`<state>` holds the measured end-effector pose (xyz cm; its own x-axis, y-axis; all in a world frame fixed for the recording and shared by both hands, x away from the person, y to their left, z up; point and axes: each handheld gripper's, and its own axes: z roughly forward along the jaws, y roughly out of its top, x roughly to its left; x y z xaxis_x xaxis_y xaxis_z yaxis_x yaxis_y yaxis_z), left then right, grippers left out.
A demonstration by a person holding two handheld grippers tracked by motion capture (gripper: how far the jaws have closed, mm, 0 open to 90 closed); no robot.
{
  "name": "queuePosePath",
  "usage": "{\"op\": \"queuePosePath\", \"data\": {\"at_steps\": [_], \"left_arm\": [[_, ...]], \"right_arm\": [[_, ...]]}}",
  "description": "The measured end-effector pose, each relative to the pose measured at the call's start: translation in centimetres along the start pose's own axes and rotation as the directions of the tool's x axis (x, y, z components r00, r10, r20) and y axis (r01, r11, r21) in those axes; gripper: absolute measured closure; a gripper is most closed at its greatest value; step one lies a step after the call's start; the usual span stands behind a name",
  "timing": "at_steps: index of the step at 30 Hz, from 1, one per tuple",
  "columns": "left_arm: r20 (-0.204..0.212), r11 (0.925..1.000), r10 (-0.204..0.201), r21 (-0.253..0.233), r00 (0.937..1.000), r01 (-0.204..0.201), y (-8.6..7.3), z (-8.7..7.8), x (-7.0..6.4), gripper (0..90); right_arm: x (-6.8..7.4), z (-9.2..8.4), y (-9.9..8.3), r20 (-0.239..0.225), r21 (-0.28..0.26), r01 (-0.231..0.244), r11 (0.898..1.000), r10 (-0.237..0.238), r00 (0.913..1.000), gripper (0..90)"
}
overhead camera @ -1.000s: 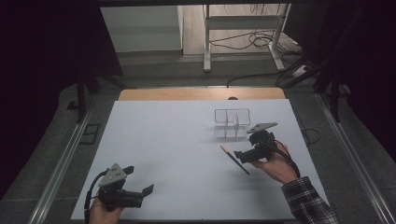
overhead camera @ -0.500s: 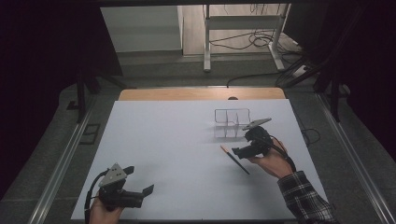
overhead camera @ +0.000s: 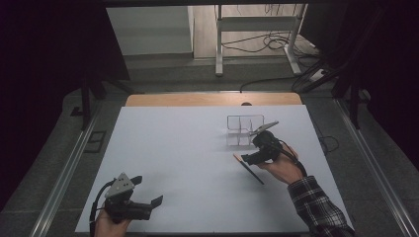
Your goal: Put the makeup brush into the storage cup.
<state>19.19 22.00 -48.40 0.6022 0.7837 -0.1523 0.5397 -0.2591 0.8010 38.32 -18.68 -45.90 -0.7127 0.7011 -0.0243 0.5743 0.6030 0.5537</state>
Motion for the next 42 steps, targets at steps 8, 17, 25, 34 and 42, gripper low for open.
{"op": "queuePosePath", "data": {"at_steps": [8, 17, 25, 34, 42], "left_arm": [[0.002, 1.0000, 0.003, 0.002, 1.0000, -0.003, 0.0, 0.0, 0.0, 0.9], [0.003, 1.0000, 0.003, 0.002, 1.0000, -0.003, 0.0, 0.0, 0.0, 0.9], [0.003, 1.0000, 0.003, 0.002, 1.0000, -0.003, 0.0, 0.0, 0.0, 0.9], [0.004, 1.0000, 0.004, 0.003, 1.0000, -0.004, 0.0, 0.0, 0.0, 0.9], [0.004, 1.0000, 0.003, 0.003, 1.0000, -0.003, 0.0, 0.0, 0.0, 0.9]], "right_arm": [[0.2, 0.7, 0.8, -0.004, 0.031, 0.010, 0.999, -0.010, 0.9999, 25.6], [0.5, 1.4, 1.6, 0.004, 0.070, 0.034, 0.997, -0.034, 0.9994, 30.9], [0.8, 1.9, 2.0, 0.008, 0.095, 0.056, 0.994, -0.057, 0.9984, 40.5], [1.1, 2.9, 2.0, -0.016, 0.157, 0.074, 0.985, -0.073, 0.9972, 54.5], [1.4, 3.7, 1.5, -0.030, 0.188, 0.078, 0.979, -0.073, 0.9969, 62.5]]}}
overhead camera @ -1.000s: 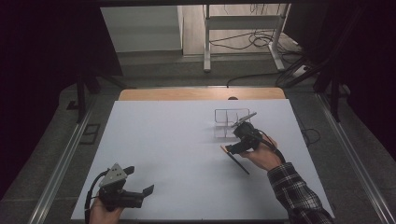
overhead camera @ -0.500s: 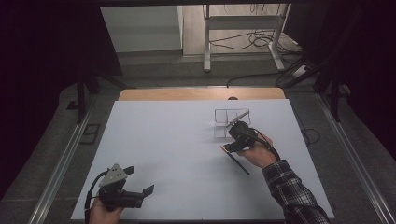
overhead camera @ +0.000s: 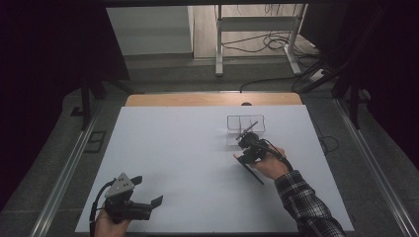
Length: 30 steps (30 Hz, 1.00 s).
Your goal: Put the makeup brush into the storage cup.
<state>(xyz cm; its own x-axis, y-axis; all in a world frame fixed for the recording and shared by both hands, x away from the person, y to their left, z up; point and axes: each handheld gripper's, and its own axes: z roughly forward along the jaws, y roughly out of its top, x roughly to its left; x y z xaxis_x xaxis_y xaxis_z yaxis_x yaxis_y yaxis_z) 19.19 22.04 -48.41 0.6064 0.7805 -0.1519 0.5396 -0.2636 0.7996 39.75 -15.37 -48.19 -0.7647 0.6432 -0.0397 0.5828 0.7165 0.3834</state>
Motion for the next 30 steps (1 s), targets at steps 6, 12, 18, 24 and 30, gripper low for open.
{"op": "queuePosePath", "data": {"at_steps": [6, 12, 18, 24, 30], "left_arm": [[0.001, 1.0000, 0.000, 0.002, 1.0000, 0.000, 0.0, 0.0, 0.0, 1.0], [0.000, 1.0000, 0.001, 0.002, 1.0000, -0.001, 0.0, 0.0, 0.0, 0.9], [0.001, 1.0000, 0.000, 0.002, 1.0000, 0.000, 0.0, 0.0, 0.0, 0.9], [0.001, 1.0000, 0.002, 0.003, 1.0000, -0.002, 0.0, 0.0, 0.0, 1.0], [0.001, 1.0000, 0.002, 0.003, 1.0000, -0.002, 0.0, 0.0, 0.0, 1.0]], "right_arm": [[0.0, 0.4, -0.2, -0.009, 0.015, -0.002, 1.000, 0.002, 1.0000, 68.4], [0.1, 0.8, -0.3, -0.013, 0.031, -0.004, 1.000, 0.005, 0.9999, 72.3], [0.1, 1.0, -0.4, -0.017, 0.038, -0.001, 0.999, 0.001, 0.9999, 74.8], [0.2, 1.1, -0.3, -0.021, 0.047, 0.002, 0.999, -0.001, 0.9998, 77.1], [0.2, 1.3, -0.4, -0.023, 0.059, 0.005, 0.998, -0.004, 0.9997, 78.1]]}}
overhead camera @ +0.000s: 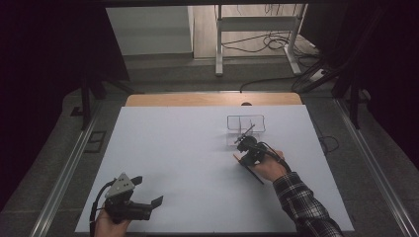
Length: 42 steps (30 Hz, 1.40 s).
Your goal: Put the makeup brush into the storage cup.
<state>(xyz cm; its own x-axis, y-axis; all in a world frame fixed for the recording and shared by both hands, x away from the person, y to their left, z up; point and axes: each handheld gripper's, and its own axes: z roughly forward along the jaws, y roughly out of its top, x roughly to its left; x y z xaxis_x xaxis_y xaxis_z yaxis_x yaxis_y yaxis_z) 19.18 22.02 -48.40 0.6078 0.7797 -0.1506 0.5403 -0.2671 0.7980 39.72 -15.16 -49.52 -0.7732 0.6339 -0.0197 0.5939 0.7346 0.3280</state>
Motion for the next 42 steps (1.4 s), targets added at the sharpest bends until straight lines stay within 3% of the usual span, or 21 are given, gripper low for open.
{"op": "queuePosePath", "data": {"at_steps": [19, 42], "left_arm": [[0.000, 1.0000, 0.001, 0.001, 1.0000, -0.001, 0.0, 0.0, 0.0, 1.0], [-0.001, 1.0000, 0.001, 0.001, 1.0000, -0.001, 0.0, 0.0, 0.0, 1.0]], "right_arm": [[0.2, 0.1, 0.3, 0.006, 0.036, -0.007, 0.999, 0.007, 1.0000, 83.1], [0.4, -2.4, 0.4, 0.007, -0.074, -0.005, 0.997, 0.005, 1.0000, 83.6]]}}
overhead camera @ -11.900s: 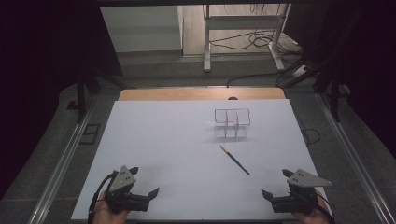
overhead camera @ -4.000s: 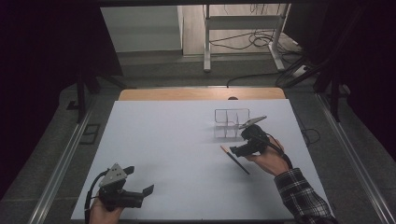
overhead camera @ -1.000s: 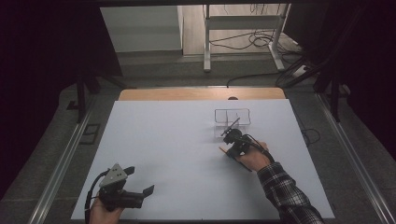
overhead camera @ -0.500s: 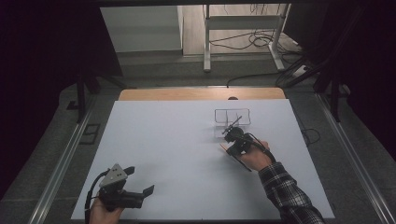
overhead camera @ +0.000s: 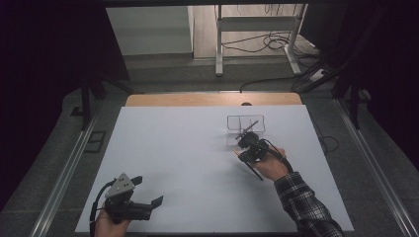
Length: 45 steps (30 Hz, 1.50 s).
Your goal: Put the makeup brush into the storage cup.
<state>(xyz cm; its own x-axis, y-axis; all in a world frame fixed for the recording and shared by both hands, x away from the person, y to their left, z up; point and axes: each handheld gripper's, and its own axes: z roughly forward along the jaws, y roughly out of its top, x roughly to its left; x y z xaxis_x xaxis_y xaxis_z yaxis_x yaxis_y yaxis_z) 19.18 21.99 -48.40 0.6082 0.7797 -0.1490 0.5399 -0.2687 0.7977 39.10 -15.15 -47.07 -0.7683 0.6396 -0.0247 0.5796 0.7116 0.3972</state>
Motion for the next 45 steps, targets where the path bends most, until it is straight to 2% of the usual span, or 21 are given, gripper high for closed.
{"op": "queuePosePath", "data": {"at_steps": [19, 26, 45], "left_arm": [[-0.001, 1.0000, -0.002, 0.000, 1.0000, 0.002, 0.0, 0.0, 0.0, 1.0], [-0.001, 1.0000, -0.001, 0.000, 1.0000, 0.001, 0.0, 0.0, 0.0, 1.0], [-0.002, 1.0000, 0.000, 0.001, 1.0000, 0.000, 0.0, 0.0, 0.0, 1.0]], "right_arm": [[0.0, -2.2, 0.4, -0.006, -0.067, 0.002, 0.998, -0.003, 1.0000, 83.7], [0.0, -3.1, 0.5, -0.012, -0.106, 0.005, 0.994, -0.006, 0.9999, 83.7], [0.2, -4.6, 0.8, -0.010, -0.171, 0.013, 0.985, -0.015, 0.9998, 83.6]]}}
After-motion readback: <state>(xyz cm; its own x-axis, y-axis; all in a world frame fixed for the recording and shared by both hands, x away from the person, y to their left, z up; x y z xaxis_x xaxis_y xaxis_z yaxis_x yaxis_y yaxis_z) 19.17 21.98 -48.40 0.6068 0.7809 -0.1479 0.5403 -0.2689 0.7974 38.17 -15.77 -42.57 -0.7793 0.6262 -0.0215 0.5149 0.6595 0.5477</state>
